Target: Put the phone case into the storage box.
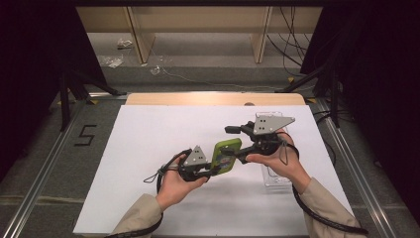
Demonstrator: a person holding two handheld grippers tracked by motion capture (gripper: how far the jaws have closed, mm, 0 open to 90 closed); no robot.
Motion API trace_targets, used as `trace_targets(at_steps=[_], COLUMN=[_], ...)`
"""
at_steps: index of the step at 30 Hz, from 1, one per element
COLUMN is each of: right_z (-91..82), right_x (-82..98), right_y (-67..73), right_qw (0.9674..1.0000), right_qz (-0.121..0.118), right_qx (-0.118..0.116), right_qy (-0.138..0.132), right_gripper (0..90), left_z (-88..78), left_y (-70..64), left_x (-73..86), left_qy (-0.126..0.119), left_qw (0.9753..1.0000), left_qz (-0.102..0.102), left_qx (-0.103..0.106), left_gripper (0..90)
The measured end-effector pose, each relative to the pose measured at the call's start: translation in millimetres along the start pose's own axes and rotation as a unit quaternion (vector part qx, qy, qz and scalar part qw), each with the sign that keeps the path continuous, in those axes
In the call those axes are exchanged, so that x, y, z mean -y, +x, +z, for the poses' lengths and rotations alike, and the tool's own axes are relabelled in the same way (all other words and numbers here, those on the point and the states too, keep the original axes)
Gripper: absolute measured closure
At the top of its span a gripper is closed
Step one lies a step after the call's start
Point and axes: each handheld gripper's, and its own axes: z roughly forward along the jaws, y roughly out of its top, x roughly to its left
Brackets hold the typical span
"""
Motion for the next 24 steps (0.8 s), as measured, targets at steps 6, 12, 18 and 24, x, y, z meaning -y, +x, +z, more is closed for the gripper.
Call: trace_targets(at_steps=[6,12,18,24], right_z=[-1.9,-2.6,-2.1,2.4], right_x=[3.4,7.0,11.0,16.9], right_y=[-4.5,-7.0,-8.1,-7.6], right_qw=[0.999,0.9971,0.9939,0.9912], right_qz=[0.027,0.046,0.069,0.083], right_qx=[0.027,0.049,0.074,0.093], right_qy=[-0.024,-0.035,-0.045,-0.044], right_gripper=[26.4,25.6,20.6,16.3], left_z=[-3.1,-5.6,-6.7,-7.7], left_y=[2.4,5.0,6.4,8.0], left_x=[-0.5,-0.7,-0.6,-0.1], left_qy=[-0.007,-0.013,-0.017,-0.022], left_qw=[0.9996,0.9989,0.998,0.9965], left_qz=[-0.019,-0.031,-0.042,-0.055], left_qx=[-0.018,-0.032,-0.045,-0.059], left_gripper=[76.6,76.7,76.6,76.6])
